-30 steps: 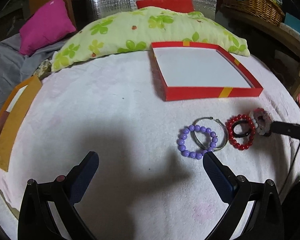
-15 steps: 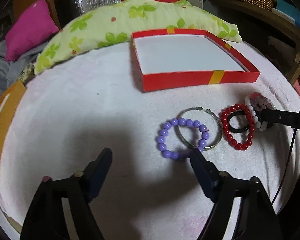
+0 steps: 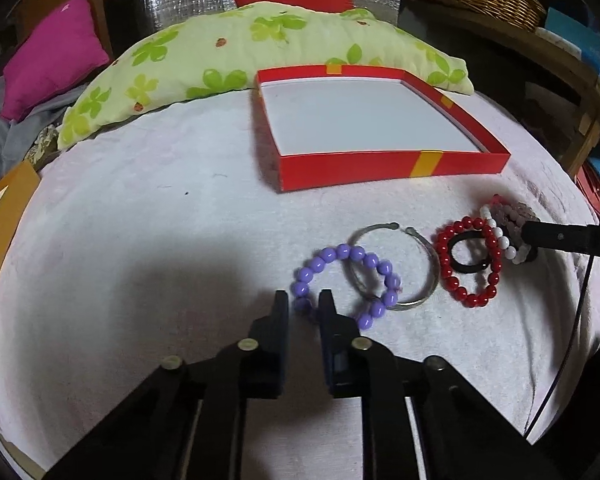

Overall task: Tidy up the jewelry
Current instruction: 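Reach the right gripper to the pink-white beaded bracelet and grasp it, then lower the left gripper onto the purple beaded bracelet and grasp it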

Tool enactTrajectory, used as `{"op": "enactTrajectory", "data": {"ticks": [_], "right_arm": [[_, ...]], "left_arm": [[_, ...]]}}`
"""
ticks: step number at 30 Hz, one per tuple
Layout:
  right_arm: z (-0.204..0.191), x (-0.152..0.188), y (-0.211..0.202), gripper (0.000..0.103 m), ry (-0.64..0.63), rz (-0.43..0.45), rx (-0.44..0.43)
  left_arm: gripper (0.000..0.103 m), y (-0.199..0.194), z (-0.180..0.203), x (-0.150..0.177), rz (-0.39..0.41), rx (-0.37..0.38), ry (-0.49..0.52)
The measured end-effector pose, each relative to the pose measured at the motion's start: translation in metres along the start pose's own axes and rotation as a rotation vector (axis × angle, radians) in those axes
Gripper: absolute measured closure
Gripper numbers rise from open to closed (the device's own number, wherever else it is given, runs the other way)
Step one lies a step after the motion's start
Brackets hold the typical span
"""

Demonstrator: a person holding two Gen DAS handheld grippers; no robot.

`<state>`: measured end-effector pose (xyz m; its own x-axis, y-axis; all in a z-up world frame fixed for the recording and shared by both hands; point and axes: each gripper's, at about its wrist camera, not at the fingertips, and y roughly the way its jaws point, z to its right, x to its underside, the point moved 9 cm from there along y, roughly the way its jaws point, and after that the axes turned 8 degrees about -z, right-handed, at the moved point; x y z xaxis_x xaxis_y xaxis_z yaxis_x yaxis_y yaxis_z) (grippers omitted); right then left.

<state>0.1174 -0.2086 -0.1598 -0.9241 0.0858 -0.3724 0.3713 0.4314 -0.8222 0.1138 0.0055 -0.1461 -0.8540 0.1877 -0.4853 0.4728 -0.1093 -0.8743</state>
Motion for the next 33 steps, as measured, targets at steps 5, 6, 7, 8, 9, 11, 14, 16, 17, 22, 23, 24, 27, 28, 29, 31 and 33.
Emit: {"op": "enactTrajectory", "data": {"ticks": [5,6,7,8,9,11,14,16,17,22,23,24,27,28,29,31,33], "right_arm": [[-0.004,-0.001,-0.011,0.084,-0.003,0.035,-0.025],[-0.002,-0.003,-0.017,0.084,0.003,0.052,-0.033],[0.0,-0.003,-0.021,0.084,0.01,0.065,-0.043],[0.002,-0.004,-0.026,0.084,0.022,0.077,-0.059],[0.003,-0.005,-0.029,0.084,0.033,0.083,-0.074],[0.009,-0.006,-0.032,0.084,0.058,0.087,-0.091],[0.024,-0.005,-0.03,0.083,0.136,0.062,-0.104],[0.034,-0.005,-0.03,0.082,0.202,0.05,-0.137],[0.038,-0.006,-0.03,0.082,0.227,0.05,-0.151],[0.038,-0.01,-0.024,0.053,0.272,0.044,-0.201],[0.036,-0.011,-0.021,0.053,0.277,0.046,-0.203],[0.033,-0.012,-0.02,0.053,0.273,0.048,-0.203],[0.026,-0.015,-0.012,0.053,0.255,0.031,-0.197],[0.025,-0.015,-0.008,0.056,0.255,0.023,-0.176],[0.025,-0.015,-0.005,0.059,0.254,0.022,-0.162],[0.023,-0.017,-0.001,0.079,0.249,0.018,-0.147],[0.023,-0.016,0.003,0.09,0.24,0.01,-0.133]], "left_arm": [[0.089,-0.001,-0.009,0.0,0.006,-0.016,-0.034],[0.089,0.0,-0.012,0.001,0.002,-0.016,-0.045],[0.089,0.0,-0.014,0.001,0.001,-0.015,-0.053],[0.089,0.0,-0.017,0.002,0.0,-0.013,-0.06],[0.089,0.0,-0.017,0.001,0.0,-0.011,-0.064],[0.088,0.0,-0.017,0.002,0.002,-0.002,-0.065],[0.06,0.002,-0.016,0.002,-0.009,0.006,-0.073],[0.034,0.001,-0.016,0.0,0.001,-0.005,-0.084],[0.033,0.0,-0.015,-0.002,0.017,-0.01,-0.084],[0.033,0.012,-0.003,-0.001,-0.009,-0.012,-0.05],[0.033,0.016,-0.002,0.001,-0.025,-0.015,-0.047],[0.036,0.018,-0.002,0.001,-0.032,-0.013,-0.047],[0.06,0.016,-0.002,0.001,-0.016,-0.004,-0.041],[0.063,0.015,-0.001,0.001,-0.013,0.004,-0.038],[0.068,0.015,0.0,0.001,-0.011,0.007,-0.035],[0.084,0.014,0.001,0.001,-0.006,0.013,-0.024],[0.09,0.012,0.001,0.001,0.0,0.023,-0.028]]}}
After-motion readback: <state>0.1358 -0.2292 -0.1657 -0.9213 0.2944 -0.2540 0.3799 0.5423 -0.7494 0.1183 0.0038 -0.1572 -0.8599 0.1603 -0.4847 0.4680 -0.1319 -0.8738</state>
